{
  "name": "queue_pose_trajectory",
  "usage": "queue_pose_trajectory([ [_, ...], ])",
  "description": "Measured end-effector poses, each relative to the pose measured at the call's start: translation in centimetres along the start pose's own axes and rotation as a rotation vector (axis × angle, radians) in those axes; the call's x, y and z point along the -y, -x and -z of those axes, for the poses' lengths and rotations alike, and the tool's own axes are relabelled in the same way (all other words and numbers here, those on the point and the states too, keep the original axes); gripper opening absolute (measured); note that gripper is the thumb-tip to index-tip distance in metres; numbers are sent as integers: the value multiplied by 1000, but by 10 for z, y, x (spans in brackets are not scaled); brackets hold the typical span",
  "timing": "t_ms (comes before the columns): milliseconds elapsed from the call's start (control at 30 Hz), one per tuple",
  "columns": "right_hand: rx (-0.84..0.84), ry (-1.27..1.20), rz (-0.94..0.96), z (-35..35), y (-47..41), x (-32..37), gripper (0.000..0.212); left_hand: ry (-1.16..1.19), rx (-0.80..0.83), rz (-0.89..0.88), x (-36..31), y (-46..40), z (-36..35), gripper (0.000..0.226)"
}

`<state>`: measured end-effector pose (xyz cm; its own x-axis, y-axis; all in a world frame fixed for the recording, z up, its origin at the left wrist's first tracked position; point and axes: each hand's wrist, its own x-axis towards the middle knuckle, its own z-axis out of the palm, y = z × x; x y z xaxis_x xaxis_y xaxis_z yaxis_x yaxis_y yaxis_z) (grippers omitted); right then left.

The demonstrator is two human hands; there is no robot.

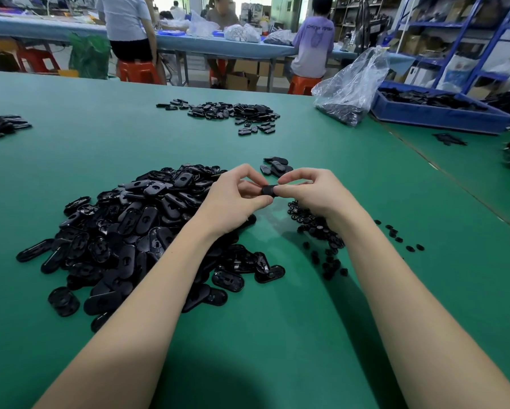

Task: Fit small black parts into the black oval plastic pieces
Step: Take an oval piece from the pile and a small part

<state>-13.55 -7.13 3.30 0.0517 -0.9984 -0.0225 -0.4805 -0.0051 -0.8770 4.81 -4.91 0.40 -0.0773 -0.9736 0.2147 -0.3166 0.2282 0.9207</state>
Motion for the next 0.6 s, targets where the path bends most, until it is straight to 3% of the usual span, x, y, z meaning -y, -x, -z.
queue_pose_trajectory([
  [267,224,-297,-141,7,-2,-10,25,189,67,121,-8,0,3,18],
  [433,216,-222,-77,5,-3,-9,33,229,15,185,-11,1,-1,8],
  [600,141,-106,-17,4,-4,-8,9,169,-29,199,-11,1,-4,8],
])
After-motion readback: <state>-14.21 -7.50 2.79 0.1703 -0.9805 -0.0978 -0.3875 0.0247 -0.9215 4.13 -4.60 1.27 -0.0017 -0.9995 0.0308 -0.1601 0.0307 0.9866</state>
